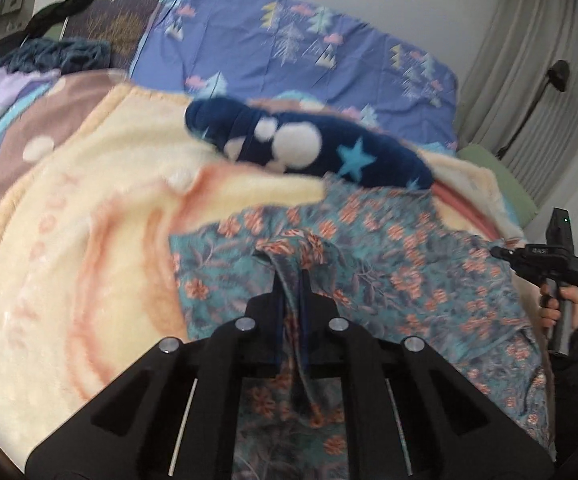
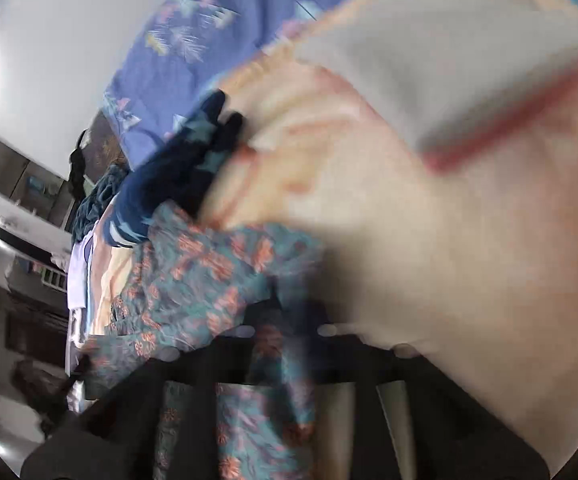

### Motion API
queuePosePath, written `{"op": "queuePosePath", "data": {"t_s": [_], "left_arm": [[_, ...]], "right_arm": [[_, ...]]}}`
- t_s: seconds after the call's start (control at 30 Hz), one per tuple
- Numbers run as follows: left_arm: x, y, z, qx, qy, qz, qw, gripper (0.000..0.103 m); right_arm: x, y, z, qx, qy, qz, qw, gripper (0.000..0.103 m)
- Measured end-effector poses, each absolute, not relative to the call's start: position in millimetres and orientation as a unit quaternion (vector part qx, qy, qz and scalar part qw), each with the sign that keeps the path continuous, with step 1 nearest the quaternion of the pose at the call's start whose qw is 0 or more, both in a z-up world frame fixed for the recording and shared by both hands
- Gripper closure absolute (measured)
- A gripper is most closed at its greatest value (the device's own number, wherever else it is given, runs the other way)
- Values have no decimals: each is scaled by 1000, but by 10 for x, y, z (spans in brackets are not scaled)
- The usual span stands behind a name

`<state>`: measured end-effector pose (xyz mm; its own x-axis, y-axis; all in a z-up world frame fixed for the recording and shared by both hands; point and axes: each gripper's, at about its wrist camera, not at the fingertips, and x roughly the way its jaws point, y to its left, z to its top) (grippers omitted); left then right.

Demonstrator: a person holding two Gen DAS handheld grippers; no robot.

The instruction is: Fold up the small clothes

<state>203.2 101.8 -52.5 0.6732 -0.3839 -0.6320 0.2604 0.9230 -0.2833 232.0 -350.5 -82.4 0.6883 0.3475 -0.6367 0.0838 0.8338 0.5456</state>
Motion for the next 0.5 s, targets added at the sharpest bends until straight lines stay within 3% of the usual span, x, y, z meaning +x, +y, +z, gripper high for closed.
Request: {"op": "queuePosePath", "data": {"t_s": [0.1, 0.23, 0.27, 0.33, 0.37, 0.43, 0.5], "left_arm": [[1992, 948, -430, -40, 362, -176, 915, 96], [2196, 877, -902, 12, 421, -129, 898, 89], [2235, 891, -1070, 19, 438, -113, 892, 87], [2204, 962, -1191, 4, 428, -114, 897, 82], [2180, 999, -1176, -4, 423, -118, 898, 82], [2136, 1049, -1087, -12, 417, -114, 902, 64], [2105, 1056, -993, -3, 402, -118, 908, 58]], "right_arm": [[2388, -3423, -702, 200, 377, 22, 904, 100], [2684, -3329, -1052, 119, 439, -17, 890, 96], [2671, -3336, -1098, 107, 442, -24, 890, 91], [2513, -3314, -1018, 95, 419, -43, 902, 68], [2421, -3293, -947, 89, 405, -49, 909, 65], [2161, -3198, -734, 79, 373, -19, 924, 65], [1933, -3107, -588, 79, 359, 52, 929, 65]]}}
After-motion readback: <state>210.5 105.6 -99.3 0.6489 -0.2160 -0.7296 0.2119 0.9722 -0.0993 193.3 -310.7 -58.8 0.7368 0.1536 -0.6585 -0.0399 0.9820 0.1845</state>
